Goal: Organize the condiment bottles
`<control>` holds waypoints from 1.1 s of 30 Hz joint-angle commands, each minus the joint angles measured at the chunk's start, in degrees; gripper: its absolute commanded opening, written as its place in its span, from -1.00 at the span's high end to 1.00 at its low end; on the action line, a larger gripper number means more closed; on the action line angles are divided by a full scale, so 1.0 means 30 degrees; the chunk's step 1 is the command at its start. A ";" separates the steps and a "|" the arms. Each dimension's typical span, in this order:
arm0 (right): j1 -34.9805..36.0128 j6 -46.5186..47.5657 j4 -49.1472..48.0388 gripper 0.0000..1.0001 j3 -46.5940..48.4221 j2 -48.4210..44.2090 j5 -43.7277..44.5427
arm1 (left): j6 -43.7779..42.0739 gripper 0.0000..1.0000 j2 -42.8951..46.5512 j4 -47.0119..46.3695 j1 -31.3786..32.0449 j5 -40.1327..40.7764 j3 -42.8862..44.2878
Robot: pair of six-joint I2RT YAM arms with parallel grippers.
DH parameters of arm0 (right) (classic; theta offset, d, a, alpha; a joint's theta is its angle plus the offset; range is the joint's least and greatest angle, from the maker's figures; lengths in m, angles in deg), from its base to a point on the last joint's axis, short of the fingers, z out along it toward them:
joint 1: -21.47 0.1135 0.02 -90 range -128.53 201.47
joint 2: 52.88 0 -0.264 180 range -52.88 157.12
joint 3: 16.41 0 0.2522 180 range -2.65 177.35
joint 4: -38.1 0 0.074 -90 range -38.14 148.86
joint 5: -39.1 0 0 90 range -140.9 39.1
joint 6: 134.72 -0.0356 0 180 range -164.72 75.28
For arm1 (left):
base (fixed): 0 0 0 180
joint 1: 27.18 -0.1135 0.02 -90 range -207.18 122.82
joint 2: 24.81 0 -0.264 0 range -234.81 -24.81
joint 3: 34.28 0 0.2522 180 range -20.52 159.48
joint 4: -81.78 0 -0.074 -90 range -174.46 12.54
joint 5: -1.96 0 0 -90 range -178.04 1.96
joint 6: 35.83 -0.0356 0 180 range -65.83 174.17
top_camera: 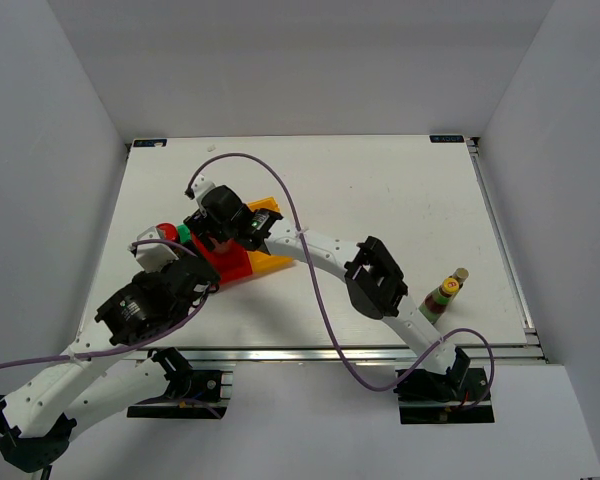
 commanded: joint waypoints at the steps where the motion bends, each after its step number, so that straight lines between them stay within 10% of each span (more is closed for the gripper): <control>1: 0.0077 0.0273 -0.1067 -0.79 0.0787 -0.1444 0.0301 | 0.0129 -0.96 0.0078 -0.0091 0.0087 0.0099 -0.0029; 11: -0.0040 0.0481 0.0188 -0.79 -0.1757 -0.6656 0.2087 | -0.1070 -0.96 -0.0009 -0.0676 0.0087 -0.0164 0.0499; 22: -0.6307 -0.5437 0.4382 -0.79 -1.5746 -1.7523 0.1674 | -0.5785 -0.96 -0.2584 -0.6414 0.0087 -0.1802 0.0937; 33: -0.7277 -0.7899 0.7515 -0.79 -2.2297 -2.4089 0.4050 | -1.1380 -0.96 -0.7447 -1.3182 0.0029 -0.7915 0.1612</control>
